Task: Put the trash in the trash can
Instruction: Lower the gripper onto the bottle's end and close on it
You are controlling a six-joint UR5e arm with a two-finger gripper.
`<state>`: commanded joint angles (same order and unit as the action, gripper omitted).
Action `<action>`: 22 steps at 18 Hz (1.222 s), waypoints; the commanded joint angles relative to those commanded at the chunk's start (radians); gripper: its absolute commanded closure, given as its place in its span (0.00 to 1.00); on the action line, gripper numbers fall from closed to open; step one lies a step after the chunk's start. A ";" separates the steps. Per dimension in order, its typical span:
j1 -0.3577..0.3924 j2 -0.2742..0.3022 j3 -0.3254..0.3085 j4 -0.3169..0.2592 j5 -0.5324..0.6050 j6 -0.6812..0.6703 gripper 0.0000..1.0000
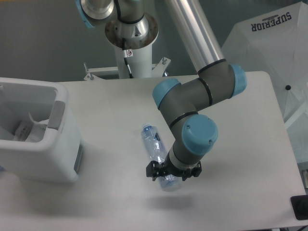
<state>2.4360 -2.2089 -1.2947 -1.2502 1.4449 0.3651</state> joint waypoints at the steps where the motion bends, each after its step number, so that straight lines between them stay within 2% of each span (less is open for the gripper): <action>1: 0.000 -0.006 0.000 0.002 0.008 -0.003 0.00; 10: -0.021 -0.043 -0.002 0.006 0.063 -0.040 0.00; 22: -0.035 -0.058 -0.011 -0.002 0.109 -0.049 0.00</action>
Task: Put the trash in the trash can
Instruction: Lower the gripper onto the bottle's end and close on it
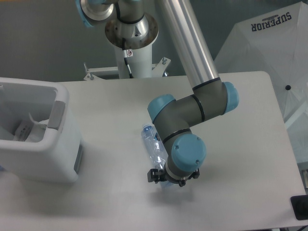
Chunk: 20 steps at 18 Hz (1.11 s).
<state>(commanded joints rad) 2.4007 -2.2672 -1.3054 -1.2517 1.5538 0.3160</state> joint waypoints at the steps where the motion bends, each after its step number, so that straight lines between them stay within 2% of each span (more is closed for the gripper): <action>1: -0.003 -0.003 0.000 0.000 0.002 -0.005 0.00; 9: -0.015 -0.018 -0.014 -0.002 0.003 -0.012 0.00; 20: -0.032 -0.031 -0.028 -0.002 0.032 -0.014 0.09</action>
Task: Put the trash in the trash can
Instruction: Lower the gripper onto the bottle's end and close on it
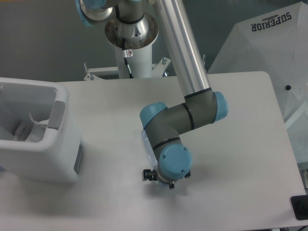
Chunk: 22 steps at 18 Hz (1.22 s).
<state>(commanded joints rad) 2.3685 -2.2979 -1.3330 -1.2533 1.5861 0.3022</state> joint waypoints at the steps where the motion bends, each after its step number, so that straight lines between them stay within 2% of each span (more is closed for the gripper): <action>1: 0.000 0.000 0.000 0.000 0.000 0.000 0.10; 3: 0.000 0.000 0.000 0.000 -0.002 0.000 0.13; 10: -0.005 0.006 0.002 0.000 -0.003 0.000 0.45; 18: -0.006 0.026 0.005 0.002 -0.014 0.002 0.46; 22: -0.005 0.081 0.017 0.009 -0.076 0.005 0.46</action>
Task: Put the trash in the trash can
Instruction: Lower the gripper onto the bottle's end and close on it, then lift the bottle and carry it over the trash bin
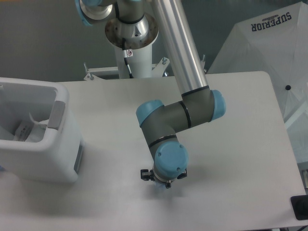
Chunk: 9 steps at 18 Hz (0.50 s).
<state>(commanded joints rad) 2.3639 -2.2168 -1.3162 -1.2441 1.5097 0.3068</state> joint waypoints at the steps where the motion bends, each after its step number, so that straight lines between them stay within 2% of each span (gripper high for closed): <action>1: 0.002 0.020 0.003 0.002 -0.028 0.002 0.47; 6: 0.012 0.112 0.012 0.006 -0.127 0.011 0.47; 9: 0.017 0.150 0.049 0.006 -0.202 0.005 0.47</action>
<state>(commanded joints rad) 2.3807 -2.0664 -1.2672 -1.2379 1.3072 0.3114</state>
